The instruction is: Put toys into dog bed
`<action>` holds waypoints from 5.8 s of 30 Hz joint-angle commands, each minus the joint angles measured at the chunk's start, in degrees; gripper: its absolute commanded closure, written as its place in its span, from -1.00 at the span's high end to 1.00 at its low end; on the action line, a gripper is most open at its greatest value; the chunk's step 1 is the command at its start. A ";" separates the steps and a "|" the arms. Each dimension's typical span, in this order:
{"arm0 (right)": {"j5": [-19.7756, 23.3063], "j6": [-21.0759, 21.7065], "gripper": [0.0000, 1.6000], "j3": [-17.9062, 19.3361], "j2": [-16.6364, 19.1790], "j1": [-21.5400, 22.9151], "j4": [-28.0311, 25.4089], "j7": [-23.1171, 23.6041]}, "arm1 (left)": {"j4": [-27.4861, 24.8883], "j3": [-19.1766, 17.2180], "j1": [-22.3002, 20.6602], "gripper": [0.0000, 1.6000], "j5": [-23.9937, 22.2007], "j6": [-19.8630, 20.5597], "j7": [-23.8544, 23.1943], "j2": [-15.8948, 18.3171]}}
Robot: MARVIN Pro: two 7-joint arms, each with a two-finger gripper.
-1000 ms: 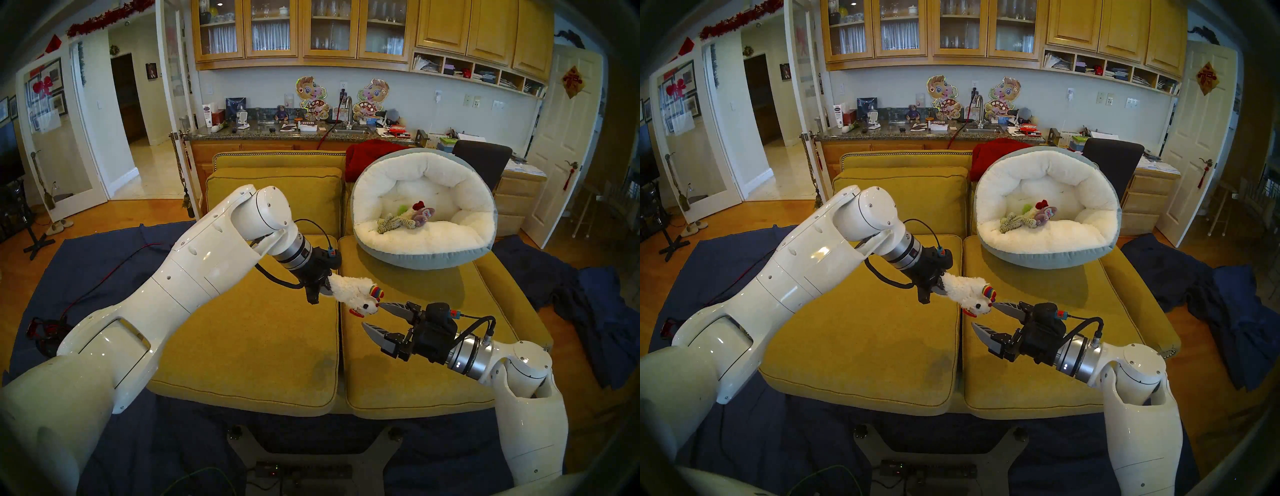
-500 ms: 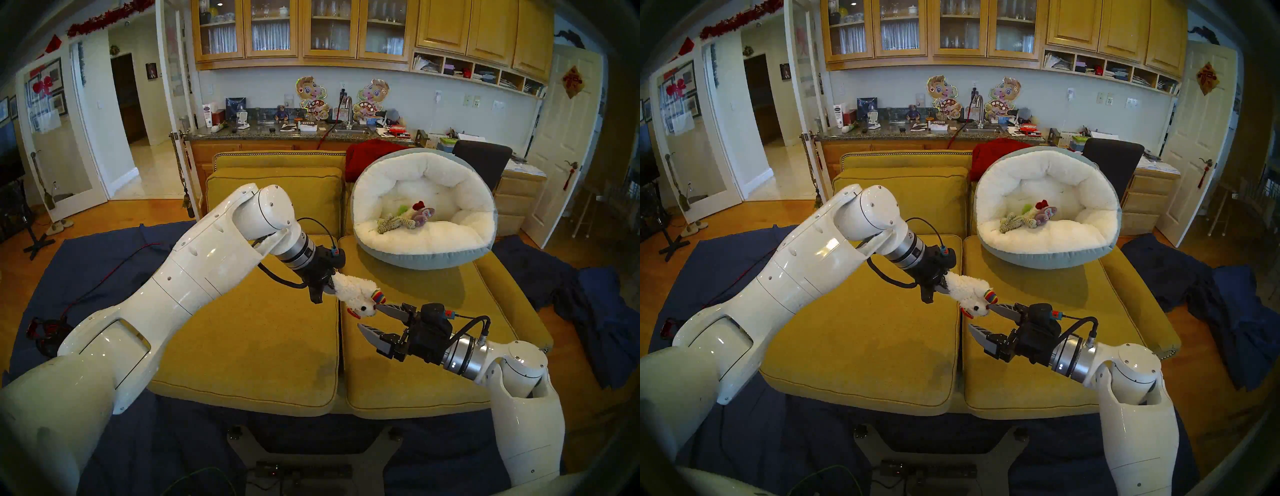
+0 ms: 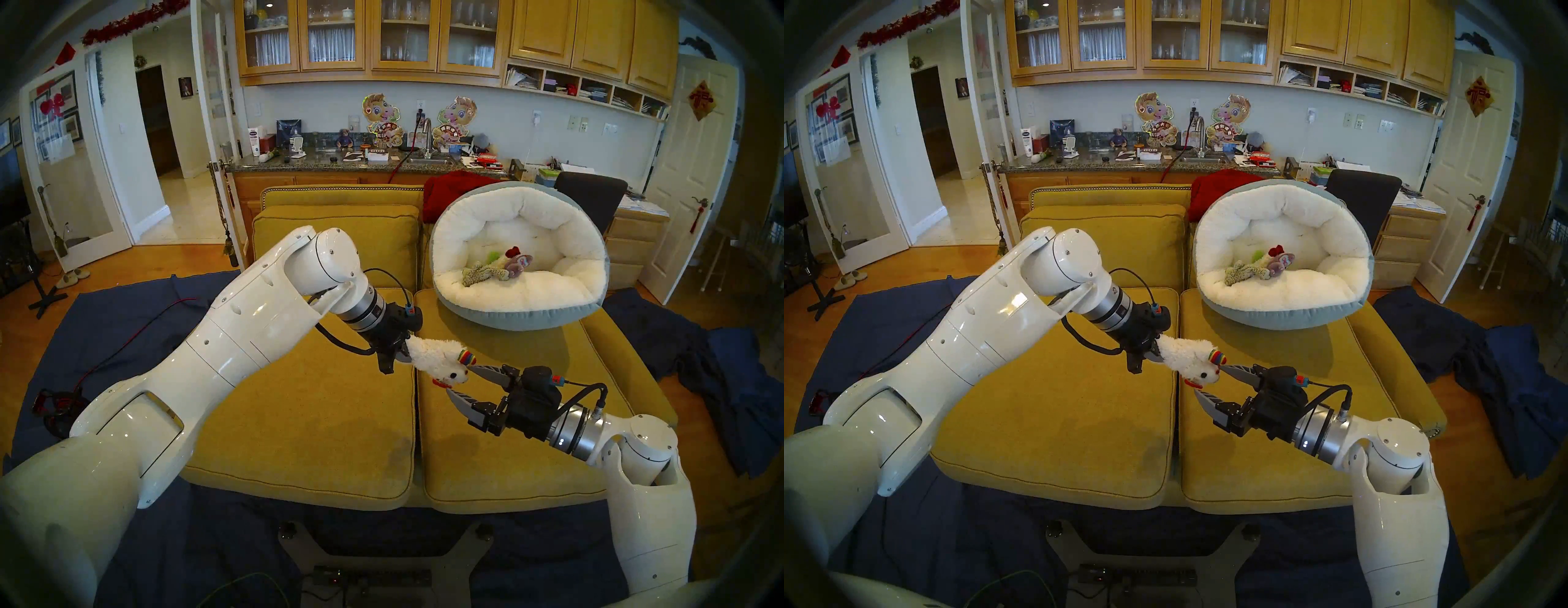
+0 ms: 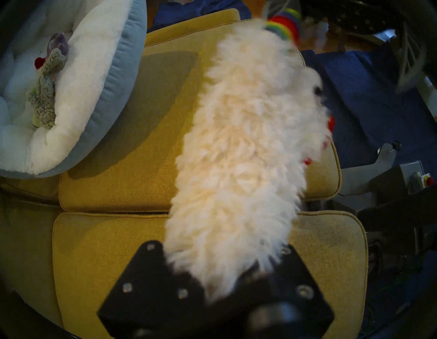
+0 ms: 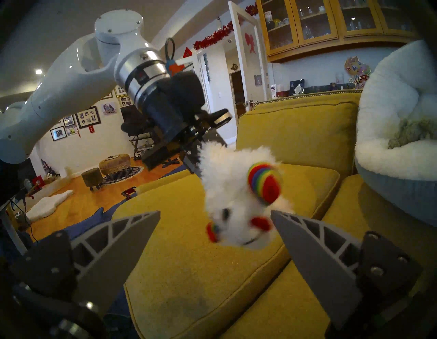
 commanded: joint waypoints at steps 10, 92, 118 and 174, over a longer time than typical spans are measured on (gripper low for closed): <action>-0.30 0.54 1.00 0.05 0.35 1.81 -1.59 0.01 | 0.14 -1.49 -1.98 -1.00 -0.06 -0.66 -0.05 0.08; -3.91 0.31 -1.00 2.81 0.09 6.70 -0.23 -2.32 | 1.01 -6.15 -4.07 1.00 -9.17 -0.05 0.07 7.64; -5.48 4.71 -1.00 2.04 7.28 20.37 6.02 -21.32 | 2.90 -13.27 1.99 1.00 -12.53 4.05 13.27 2.68; -6.79 6.39 -1.00 -9.53 14.27 43.66 28.69 -36.87 | 3.15 -13.56 4.56 1.00 -12.45 3.11 18.28 1.89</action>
